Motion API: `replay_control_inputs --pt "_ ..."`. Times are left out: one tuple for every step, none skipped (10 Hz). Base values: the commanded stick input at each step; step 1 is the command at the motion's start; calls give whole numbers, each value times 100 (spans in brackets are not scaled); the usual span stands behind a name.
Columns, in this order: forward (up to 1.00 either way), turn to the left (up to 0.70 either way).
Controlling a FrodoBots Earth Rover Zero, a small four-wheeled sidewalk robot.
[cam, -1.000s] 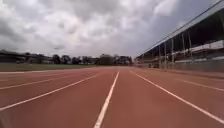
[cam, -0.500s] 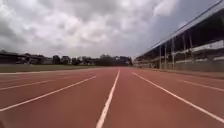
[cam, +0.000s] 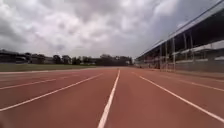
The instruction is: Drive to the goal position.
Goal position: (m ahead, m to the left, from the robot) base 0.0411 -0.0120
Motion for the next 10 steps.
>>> replay_control_inputs --pt "45 0" --pt "45 0" --pt "45 0" --pt "45 0" --pt "45 0" --pt "45 0" --pt "45 0" --pt "45 0" --pt "45 0" --pt "45 0"
